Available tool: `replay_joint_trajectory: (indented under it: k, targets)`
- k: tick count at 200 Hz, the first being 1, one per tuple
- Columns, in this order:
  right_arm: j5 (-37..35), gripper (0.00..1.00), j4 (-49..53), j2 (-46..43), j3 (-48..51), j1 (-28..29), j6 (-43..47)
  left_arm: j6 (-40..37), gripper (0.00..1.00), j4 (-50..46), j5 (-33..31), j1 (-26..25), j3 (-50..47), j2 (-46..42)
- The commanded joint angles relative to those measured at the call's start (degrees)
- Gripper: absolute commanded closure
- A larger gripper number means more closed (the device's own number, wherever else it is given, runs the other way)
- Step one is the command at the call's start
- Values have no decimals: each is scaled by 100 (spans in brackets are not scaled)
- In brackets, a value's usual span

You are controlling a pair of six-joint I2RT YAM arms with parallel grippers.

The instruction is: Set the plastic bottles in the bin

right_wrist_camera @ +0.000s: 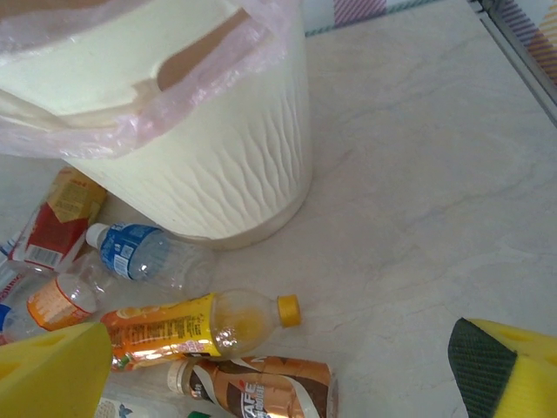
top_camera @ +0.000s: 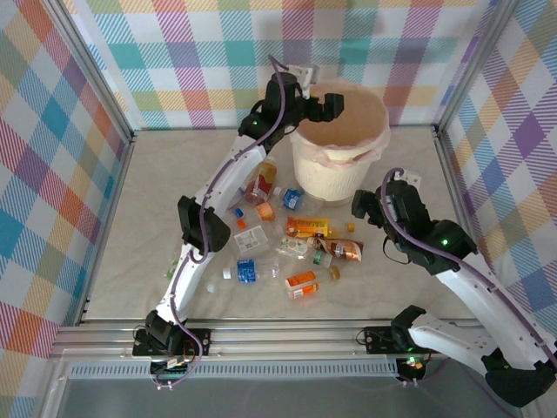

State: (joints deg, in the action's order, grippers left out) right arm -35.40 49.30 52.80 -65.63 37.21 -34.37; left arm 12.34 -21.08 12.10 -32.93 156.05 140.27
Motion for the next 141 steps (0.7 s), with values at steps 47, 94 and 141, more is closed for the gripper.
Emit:
replay_joint_trajectory:
  k: [47,94,141]
  targets:
    - [469,0,464,83,454,18,-772,-122,0,-1027,-629,-1,136,-1521]
    - [1358,0,416,234,928,25,-1093,37,0,-2075,-1074,-3,-170,-2194]
    - [2275,0,357,277,1514,112,-1508,244,0,-1284,-1801,-2,-3457,-4215]
